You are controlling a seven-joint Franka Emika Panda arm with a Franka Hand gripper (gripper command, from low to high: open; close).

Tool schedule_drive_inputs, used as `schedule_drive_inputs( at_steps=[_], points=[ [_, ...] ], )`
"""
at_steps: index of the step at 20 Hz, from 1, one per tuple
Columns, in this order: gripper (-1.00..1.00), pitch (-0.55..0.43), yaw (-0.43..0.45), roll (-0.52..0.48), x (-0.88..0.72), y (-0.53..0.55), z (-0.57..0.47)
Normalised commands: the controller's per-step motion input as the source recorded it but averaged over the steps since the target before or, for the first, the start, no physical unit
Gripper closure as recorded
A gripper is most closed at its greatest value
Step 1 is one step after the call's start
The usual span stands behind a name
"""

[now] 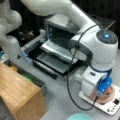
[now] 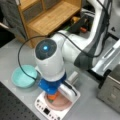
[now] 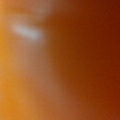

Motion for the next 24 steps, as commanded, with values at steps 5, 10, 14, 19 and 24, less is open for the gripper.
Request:
schedule_drive_inputs(
  at_steps=[5, 10, 14, 19, 24],
  points=[
    [-1.00, -0.140, -0.073, -0.057, -0.15, 0.04, -0.11],
    [-1.00, -0.143, -0.060, -0.055, -0.17, 0.01, -0.09],
    [-1.00, -0.135, -0.049, -0.051, -0.21, -0.02, -0.04],
    [-1.00, -0.121, -0.044, -0.072, -0.24, -0.05, -0.03],
    [-1.00, -0.089, -0.022, -0.072, -0.29, -0.15, 0.05]
  ],
)
